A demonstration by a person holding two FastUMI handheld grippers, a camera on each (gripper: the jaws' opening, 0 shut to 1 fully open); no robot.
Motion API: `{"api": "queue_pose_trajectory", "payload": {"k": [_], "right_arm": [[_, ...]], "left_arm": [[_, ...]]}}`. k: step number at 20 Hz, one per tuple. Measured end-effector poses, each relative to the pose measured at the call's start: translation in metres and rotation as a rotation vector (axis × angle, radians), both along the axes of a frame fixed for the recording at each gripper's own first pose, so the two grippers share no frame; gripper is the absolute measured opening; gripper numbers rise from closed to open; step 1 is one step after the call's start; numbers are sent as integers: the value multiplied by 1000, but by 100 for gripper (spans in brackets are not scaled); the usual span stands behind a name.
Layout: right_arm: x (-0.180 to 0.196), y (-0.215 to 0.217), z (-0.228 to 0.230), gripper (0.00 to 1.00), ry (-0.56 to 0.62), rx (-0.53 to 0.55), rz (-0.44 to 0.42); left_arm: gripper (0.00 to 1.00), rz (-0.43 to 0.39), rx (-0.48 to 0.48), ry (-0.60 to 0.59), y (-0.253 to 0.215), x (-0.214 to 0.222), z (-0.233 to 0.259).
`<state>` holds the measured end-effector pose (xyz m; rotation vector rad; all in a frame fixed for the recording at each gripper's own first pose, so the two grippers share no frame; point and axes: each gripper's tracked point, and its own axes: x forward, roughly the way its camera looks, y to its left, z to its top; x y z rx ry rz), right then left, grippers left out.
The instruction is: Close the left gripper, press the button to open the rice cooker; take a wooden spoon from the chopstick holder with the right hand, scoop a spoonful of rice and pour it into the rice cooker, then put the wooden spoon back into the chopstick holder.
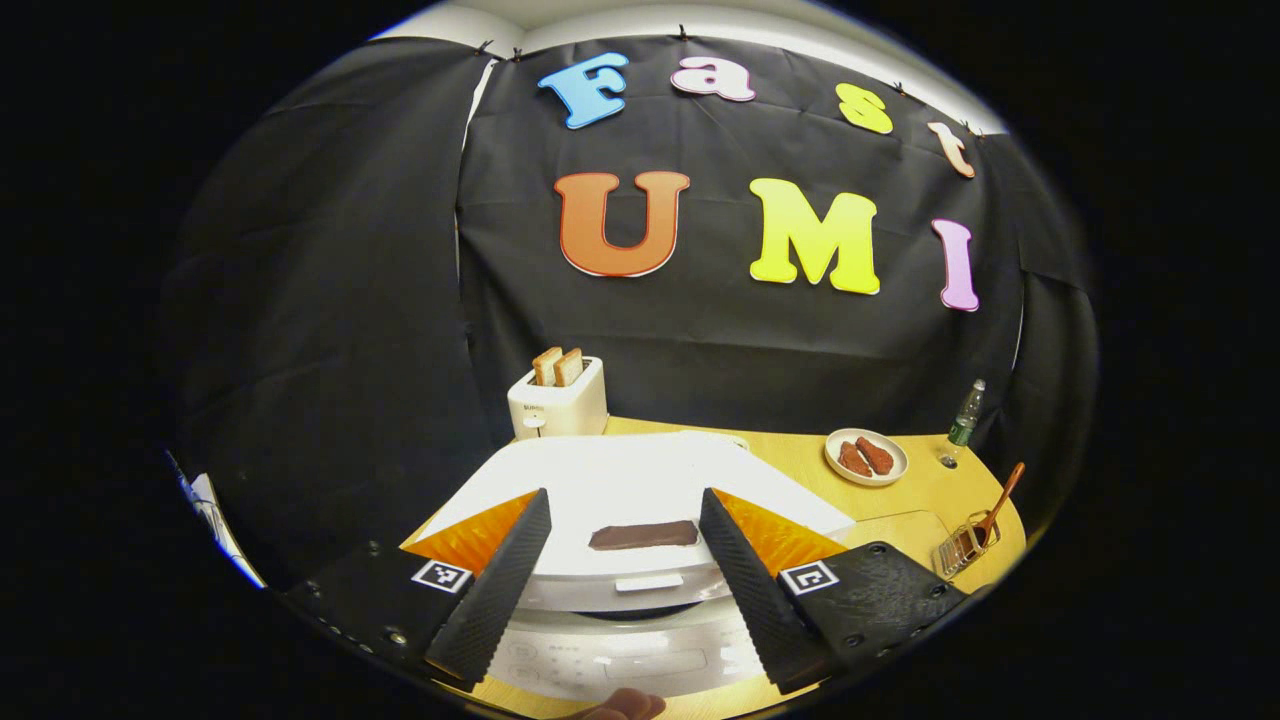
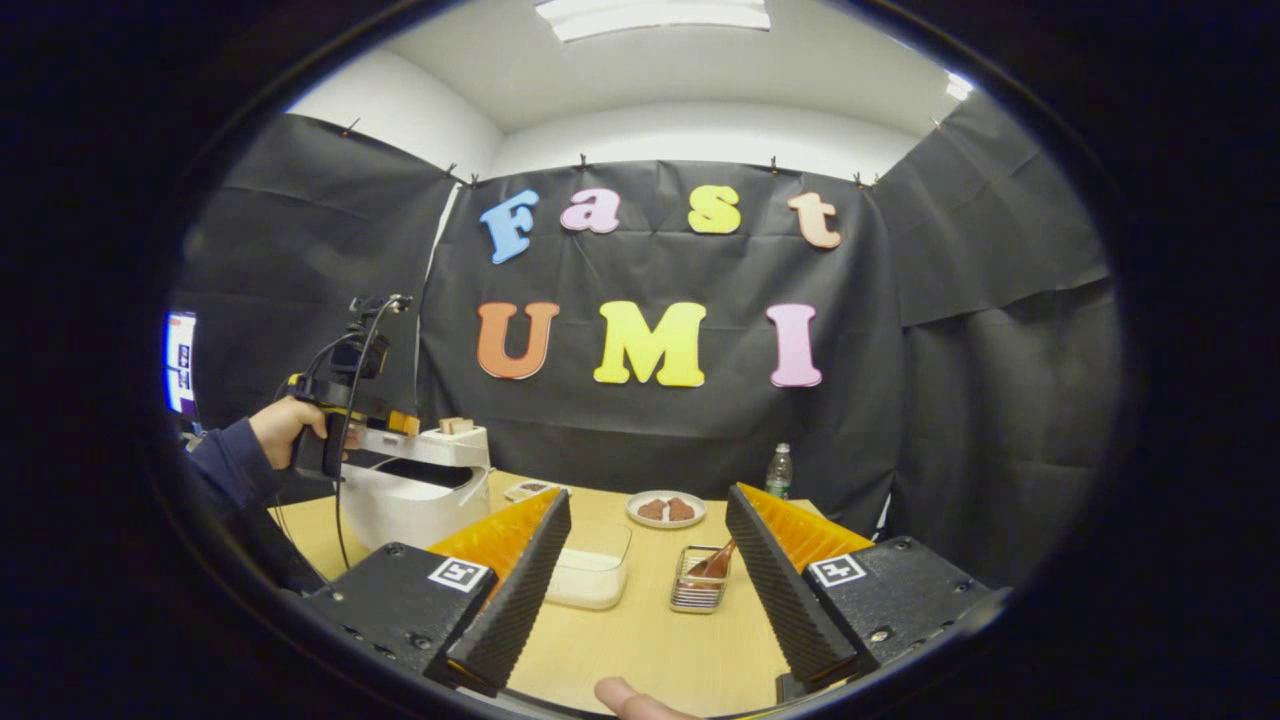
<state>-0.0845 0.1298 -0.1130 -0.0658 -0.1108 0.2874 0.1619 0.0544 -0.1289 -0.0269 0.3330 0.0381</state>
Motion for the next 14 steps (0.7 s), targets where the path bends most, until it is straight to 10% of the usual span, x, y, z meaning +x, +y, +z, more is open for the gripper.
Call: {"api": "queue_pose_trajectory", "payload": {"k": [14], "right_arm": [[7,28,6,100,-1,-43,0]], "left_arm": [[97,-18,-25,63,-3,-13,-40]]}}
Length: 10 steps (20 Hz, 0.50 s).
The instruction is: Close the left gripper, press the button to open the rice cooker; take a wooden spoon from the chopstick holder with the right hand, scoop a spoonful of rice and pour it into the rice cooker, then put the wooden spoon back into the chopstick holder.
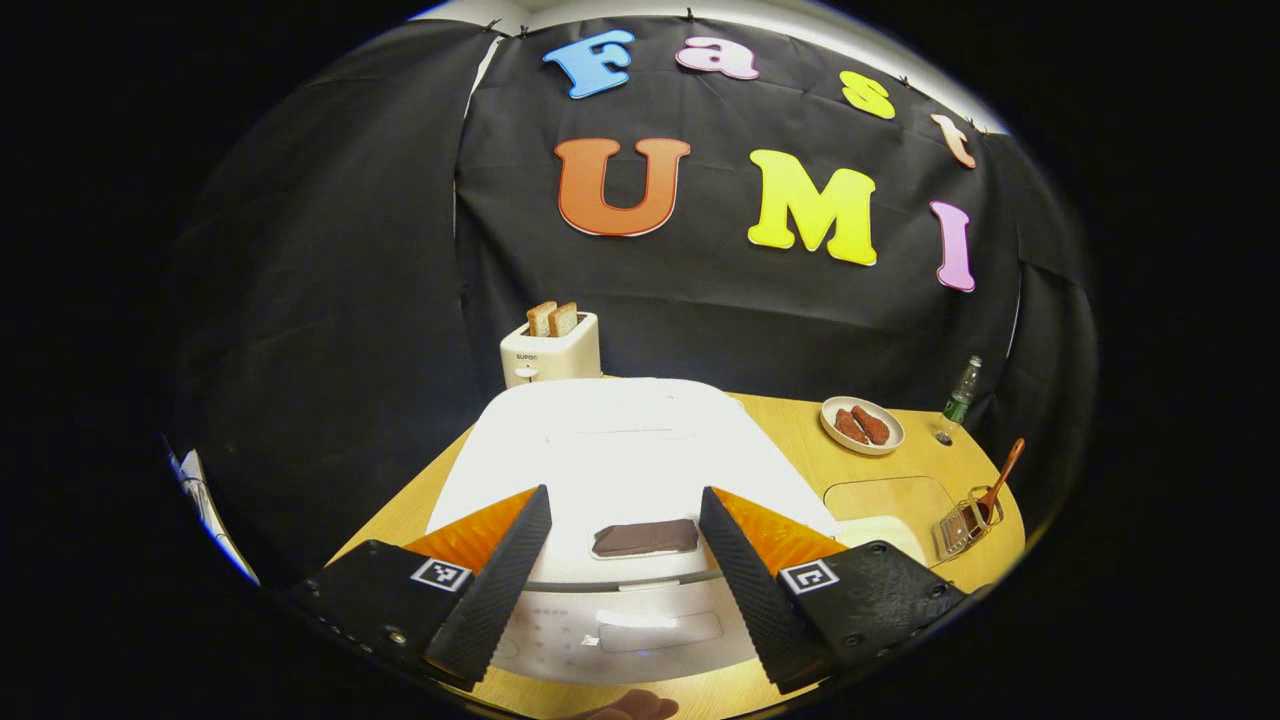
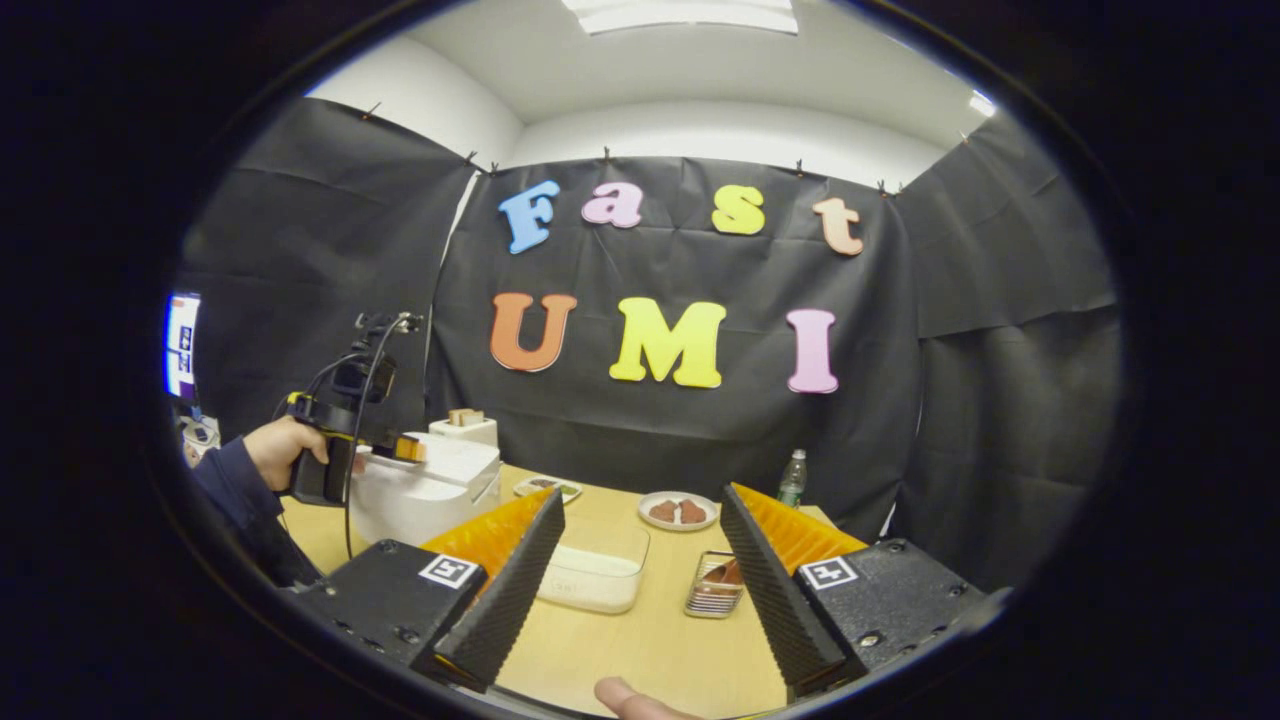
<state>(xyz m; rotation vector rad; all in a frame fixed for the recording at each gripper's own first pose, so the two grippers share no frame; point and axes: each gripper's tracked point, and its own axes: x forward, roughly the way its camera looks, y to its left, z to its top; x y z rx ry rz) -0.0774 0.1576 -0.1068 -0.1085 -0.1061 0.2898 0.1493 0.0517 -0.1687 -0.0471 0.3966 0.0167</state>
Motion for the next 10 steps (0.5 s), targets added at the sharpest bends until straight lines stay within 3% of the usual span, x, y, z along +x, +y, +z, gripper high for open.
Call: {"api": "queue_pose_trajectory", "payload": {"k": [4,10], "right_arm": [[3,1,2,100,1,0,-6],[4,-5,7,100,-12,-8,-17]], "left_arm": [[98,-6,46,8,2,-6,-10],[98,8,29,4,1,-5,-11]]}}
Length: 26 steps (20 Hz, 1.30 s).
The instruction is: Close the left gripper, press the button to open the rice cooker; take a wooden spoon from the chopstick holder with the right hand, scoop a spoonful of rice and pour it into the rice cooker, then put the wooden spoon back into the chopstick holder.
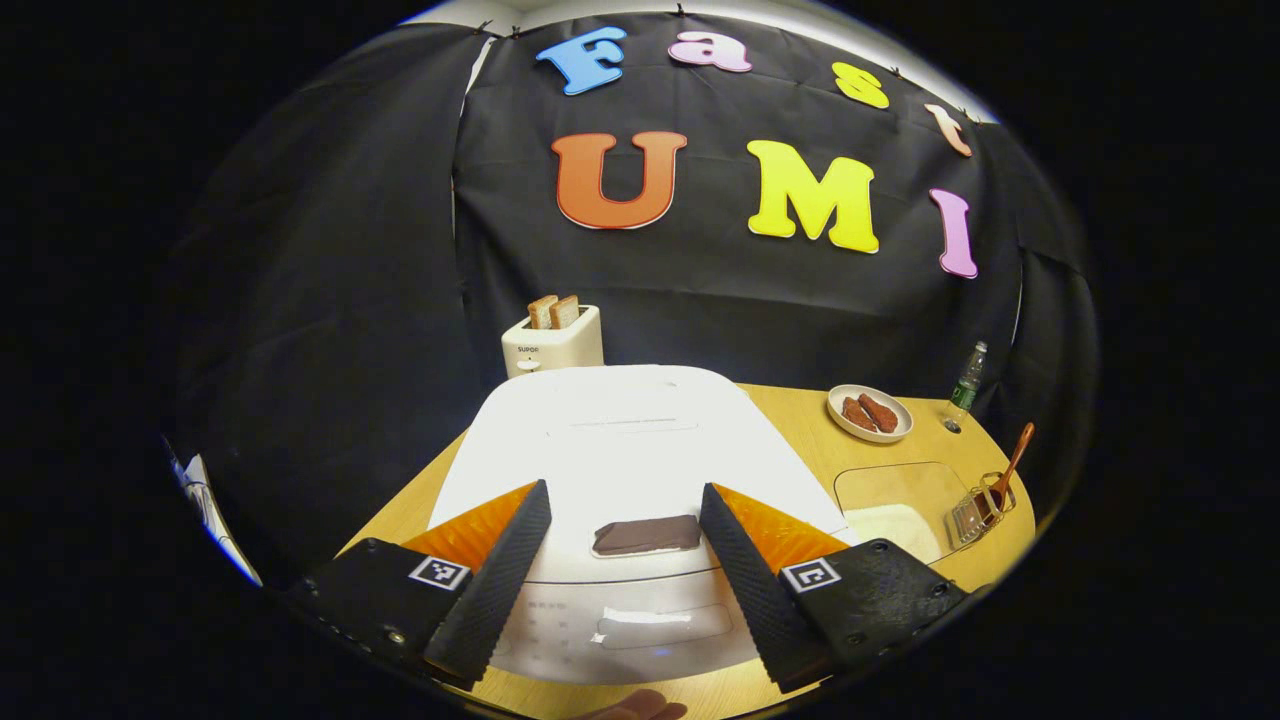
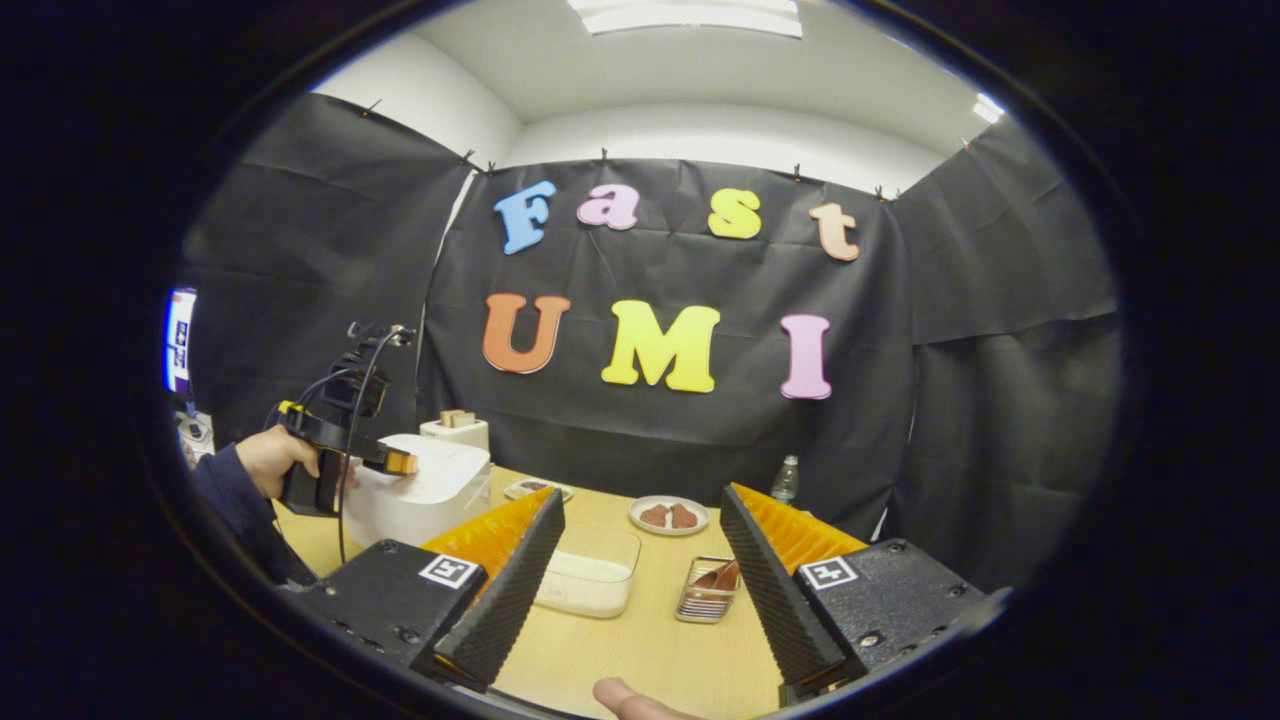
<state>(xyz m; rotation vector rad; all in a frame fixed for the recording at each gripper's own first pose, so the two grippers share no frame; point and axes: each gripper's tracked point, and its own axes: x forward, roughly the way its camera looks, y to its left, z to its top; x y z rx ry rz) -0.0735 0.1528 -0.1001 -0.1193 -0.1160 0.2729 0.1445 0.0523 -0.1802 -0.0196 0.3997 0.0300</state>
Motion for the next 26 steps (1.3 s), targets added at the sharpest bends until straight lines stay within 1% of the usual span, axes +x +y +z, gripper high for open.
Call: {"api": "queue_pose_trajectory", "payload": {"k": [3,7,10,13,14,16,20,23,24,26], "right_arm": [[-1,-4,3,100,-6,6,0],[-2,-11,8,100,-7,12,-7],[-5,-17,16,100,-16,13,-18],[-8,-25,30,100,-41,37,-28],[-9,-27,33,100,-50,44,-29],[-8,-30,36,100,-61,56,-33],[3,-31,27,100,-22,64,-45],[8,-35,23,100,1,67,-64],[9,-36,23,100,4,67,-71],[10,-38,23,100,9,60,-84]], "left_arm": [[99,2,-4,-30,0,1,0],[99,-2,13,-106,-1,3,1],[98,-3,13,-111,0,6,5],[96,5,-43,-85,1,5,15],[95,6,-60,-94,1,4,24],[95,-7,-66,-131,-2,-3,43],[95,-13,-22,-186,-6,-36,79],[95,-32,55,-255,-22,-75,111],[94,-38,65,-264,-28,-88,116],[94,-47,48,-272,-46,-116,121]]}}
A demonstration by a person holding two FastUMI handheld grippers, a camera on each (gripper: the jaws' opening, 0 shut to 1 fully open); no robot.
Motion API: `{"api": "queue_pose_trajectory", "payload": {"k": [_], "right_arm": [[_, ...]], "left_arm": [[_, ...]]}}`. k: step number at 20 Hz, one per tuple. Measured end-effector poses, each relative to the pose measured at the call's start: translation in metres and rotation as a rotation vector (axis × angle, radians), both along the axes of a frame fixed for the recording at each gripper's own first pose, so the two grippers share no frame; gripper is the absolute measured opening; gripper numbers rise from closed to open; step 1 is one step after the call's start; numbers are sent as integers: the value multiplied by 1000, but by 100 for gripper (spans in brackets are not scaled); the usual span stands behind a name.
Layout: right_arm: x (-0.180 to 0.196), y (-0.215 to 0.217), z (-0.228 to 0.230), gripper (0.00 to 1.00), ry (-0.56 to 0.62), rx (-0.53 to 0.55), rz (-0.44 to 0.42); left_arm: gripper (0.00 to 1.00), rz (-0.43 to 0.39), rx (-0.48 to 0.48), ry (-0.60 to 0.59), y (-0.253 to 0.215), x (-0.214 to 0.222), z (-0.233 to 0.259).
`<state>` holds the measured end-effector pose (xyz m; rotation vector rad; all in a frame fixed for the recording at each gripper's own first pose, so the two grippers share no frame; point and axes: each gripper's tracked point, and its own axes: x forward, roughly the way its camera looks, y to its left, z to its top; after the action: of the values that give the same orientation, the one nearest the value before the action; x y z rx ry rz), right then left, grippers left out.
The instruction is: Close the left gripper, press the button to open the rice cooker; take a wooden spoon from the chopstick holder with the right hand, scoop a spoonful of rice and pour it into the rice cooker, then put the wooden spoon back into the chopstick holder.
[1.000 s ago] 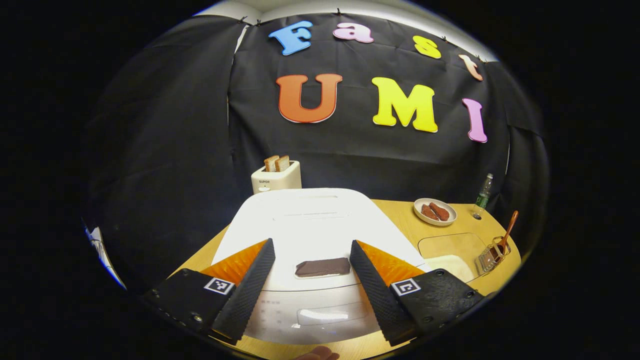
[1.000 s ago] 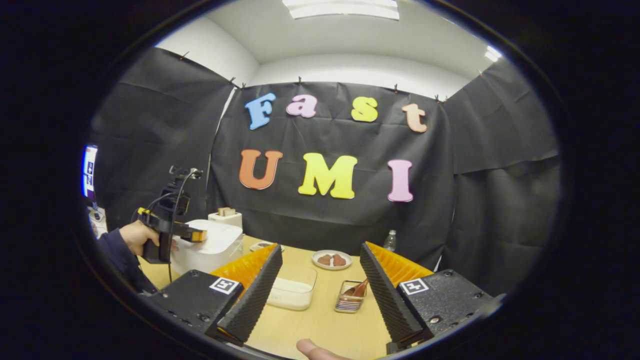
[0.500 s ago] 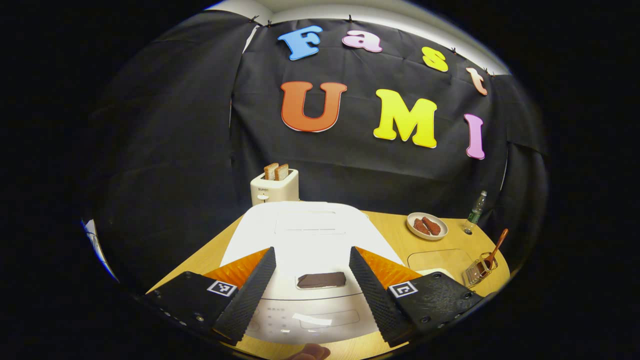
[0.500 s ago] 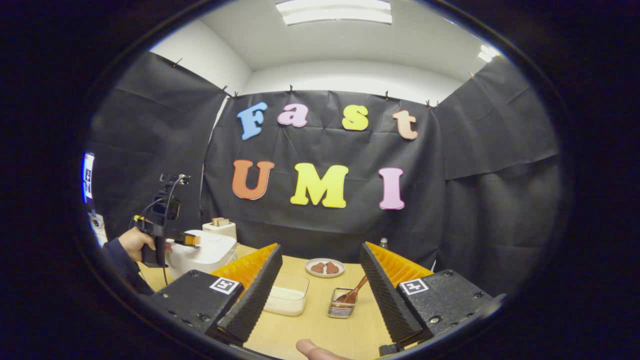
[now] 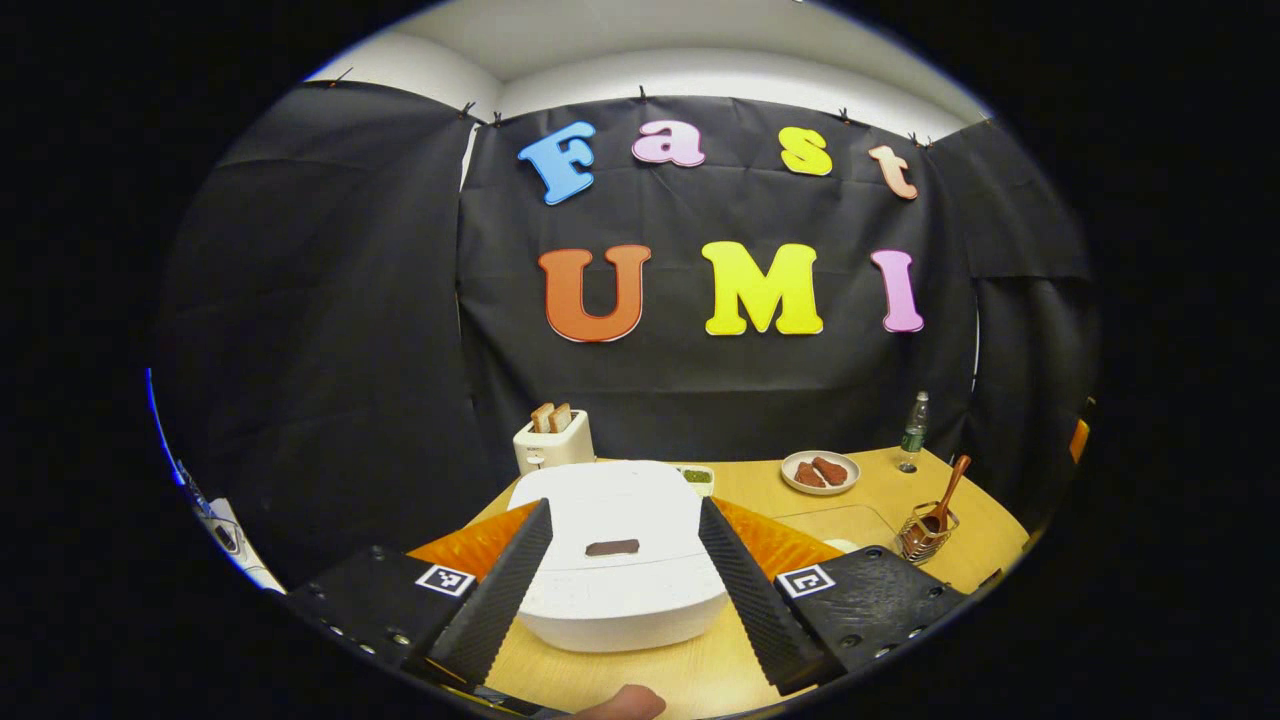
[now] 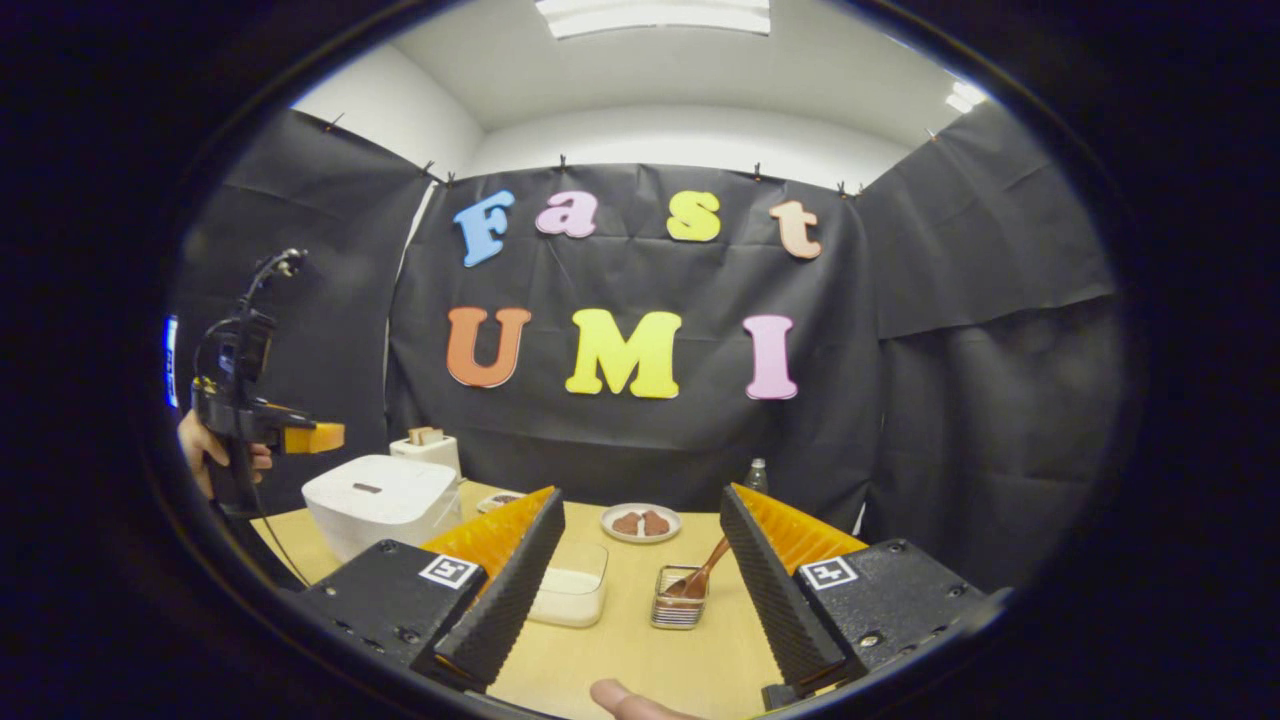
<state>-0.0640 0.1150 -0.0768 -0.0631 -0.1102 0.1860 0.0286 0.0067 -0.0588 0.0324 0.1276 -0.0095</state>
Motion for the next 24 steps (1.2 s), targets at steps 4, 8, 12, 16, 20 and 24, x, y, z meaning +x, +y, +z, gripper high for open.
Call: {"api": "queue_pose_trajectory", "payload": {"k": [4,8,12,16,20,24], "right_arm": [[-3,-7,3,100,-1,-13,-20],[-5,-15,-1,100,11,14,-29],[-7,-24,-9,100,36,45,-33],[-17,-39,-16,100,28,66,-46],[-23,-35,-20,100,31,74,-28],[-27,-23,-21,100,7,45,-10]], "left_arm": [[94,-100,-63,-93,-41,-46,22],[94,-114,-125,-119,-49,-76,16],[94,-128,-145,-123,-50,-94,7],[94,-163,-136,-146,-55,-107,4],[94,-161,-82,-148,-54,-106,-5],[94,-164,-82,-155,-51,-108,-6]]}}
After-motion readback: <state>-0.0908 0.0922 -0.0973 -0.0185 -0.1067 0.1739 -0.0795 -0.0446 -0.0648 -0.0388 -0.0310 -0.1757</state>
